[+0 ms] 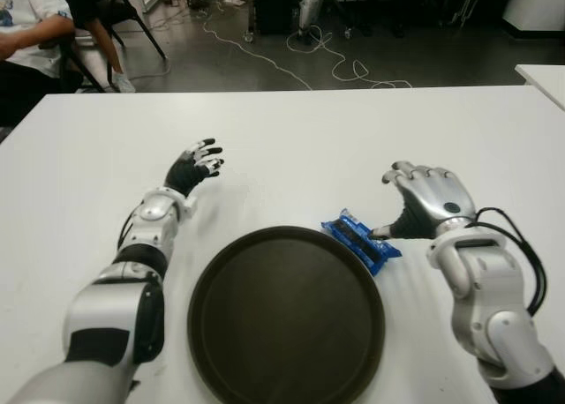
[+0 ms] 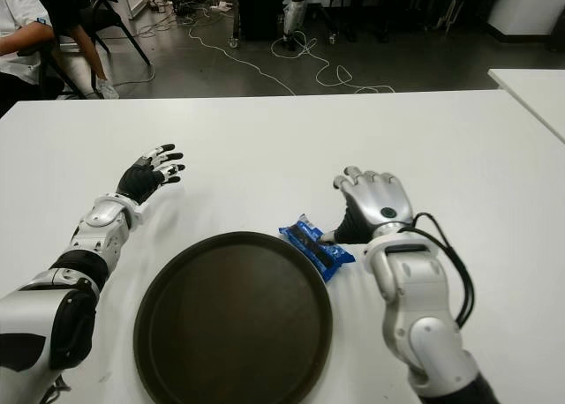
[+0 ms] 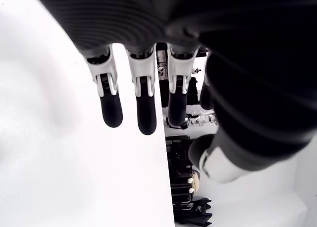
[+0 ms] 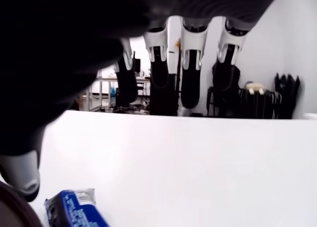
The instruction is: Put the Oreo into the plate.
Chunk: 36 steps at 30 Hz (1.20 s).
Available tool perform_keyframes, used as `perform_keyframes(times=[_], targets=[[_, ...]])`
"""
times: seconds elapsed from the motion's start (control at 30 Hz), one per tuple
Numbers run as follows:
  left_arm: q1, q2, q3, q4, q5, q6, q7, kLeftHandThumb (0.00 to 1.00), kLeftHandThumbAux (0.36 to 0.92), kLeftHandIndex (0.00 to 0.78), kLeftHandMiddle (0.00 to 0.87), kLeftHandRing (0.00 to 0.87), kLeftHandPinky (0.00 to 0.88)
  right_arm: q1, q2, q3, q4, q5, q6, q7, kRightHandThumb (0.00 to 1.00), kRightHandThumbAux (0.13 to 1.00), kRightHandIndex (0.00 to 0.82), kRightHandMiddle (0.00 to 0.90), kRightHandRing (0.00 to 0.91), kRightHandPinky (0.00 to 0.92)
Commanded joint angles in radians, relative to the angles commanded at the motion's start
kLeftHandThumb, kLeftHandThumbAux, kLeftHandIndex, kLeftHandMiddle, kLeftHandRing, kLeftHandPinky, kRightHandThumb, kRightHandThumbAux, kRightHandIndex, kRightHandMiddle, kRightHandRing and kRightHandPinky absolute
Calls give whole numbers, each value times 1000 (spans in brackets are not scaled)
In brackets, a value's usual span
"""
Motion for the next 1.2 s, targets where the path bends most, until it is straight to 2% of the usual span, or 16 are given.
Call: perform_keyframes(times=[0.23,0.4,0.6,1.0,1.2], targets=[[1,0,0,-1,-1,-1,-1,34,736,126,189,196,213,-27,25,-1,64,3,5,-18,0,550,274,276,292,299],[1,0,-1,-2,0,2,0,35,739,129,193,199,219,-58,50,16,144,4,12,-57,0,547,285,297,330,356],[2,2,-2,-4,-1,2,-3,14,738,128,189,198,220,-73,53,35,177,7,7,-64,0,555,291,311,355,383],[4,4,-5,-5,-1,3,0,25,745,131,193,199,214,-95,76,61,218,-4,43,-61,0,552,249,269,306,338],[6,4,-2,-6,-5,-1,1,28,737,129,190,198,211,-97,86,64,229,10,55,-73,0,560,257,273,310,346]])
